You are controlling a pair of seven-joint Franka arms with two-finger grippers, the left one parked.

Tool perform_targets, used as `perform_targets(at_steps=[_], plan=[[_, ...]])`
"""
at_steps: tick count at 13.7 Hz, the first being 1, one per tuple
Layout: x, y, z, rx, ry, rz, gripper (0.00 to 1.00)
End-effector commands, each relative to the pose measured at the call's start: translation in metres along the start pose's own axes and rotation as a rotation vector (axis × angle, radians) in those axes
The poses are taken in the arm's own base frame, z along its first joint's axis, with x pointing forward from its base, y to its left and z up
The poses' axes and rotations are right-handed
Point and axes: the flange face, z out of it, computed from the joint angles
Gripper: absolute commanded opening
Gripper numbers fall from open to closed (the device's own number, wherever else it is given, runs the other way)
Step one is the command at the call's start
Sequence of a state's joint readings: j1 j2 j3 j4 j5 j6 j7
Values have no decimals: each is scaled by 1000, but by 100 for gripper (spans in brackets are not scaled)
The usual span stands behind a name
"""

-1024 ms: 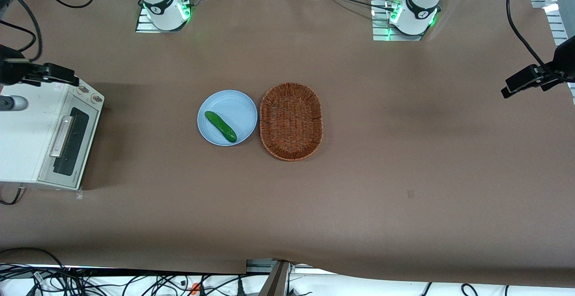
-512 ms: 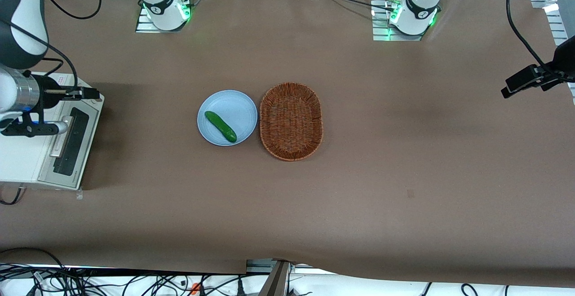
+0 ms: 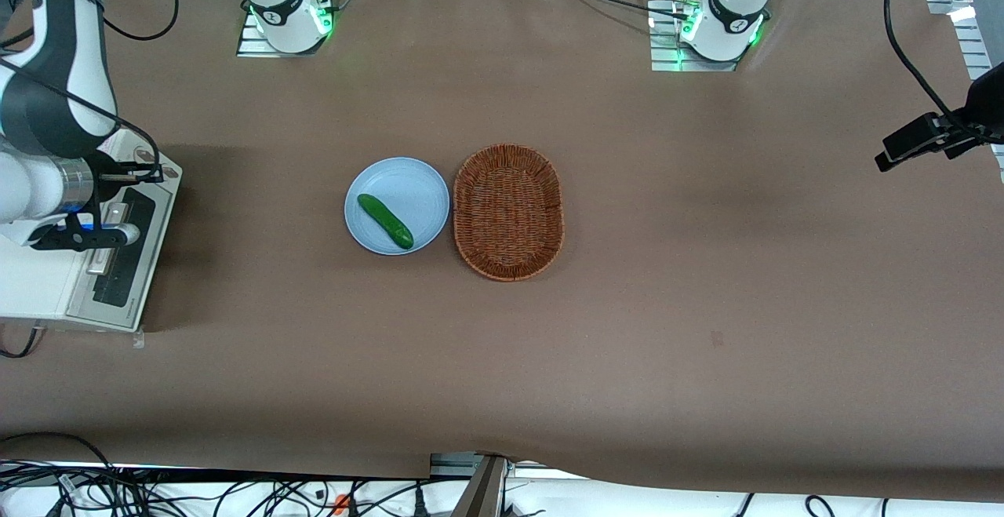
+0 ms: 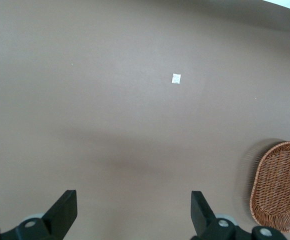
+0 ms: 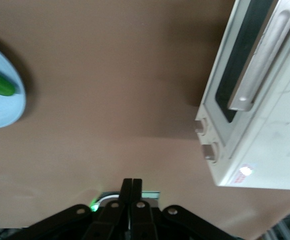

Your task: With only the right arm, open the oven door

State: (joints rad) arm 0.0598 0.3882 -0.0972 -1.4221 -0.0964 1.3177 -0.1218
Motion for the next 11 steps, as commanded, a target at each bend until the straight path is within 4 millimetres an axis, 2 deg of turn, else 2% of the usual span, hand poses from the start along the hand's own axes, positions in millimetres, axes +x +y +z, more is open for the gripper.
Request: perform_targets(at_steps=[1,5,8,11], plan=[[17,10,18,-58,-16,-69,0],[45,25,39,-169,1,-107,0],[63,37,47,-268,14,-203,0],[73,46,56,-331,-1,-255,0]])
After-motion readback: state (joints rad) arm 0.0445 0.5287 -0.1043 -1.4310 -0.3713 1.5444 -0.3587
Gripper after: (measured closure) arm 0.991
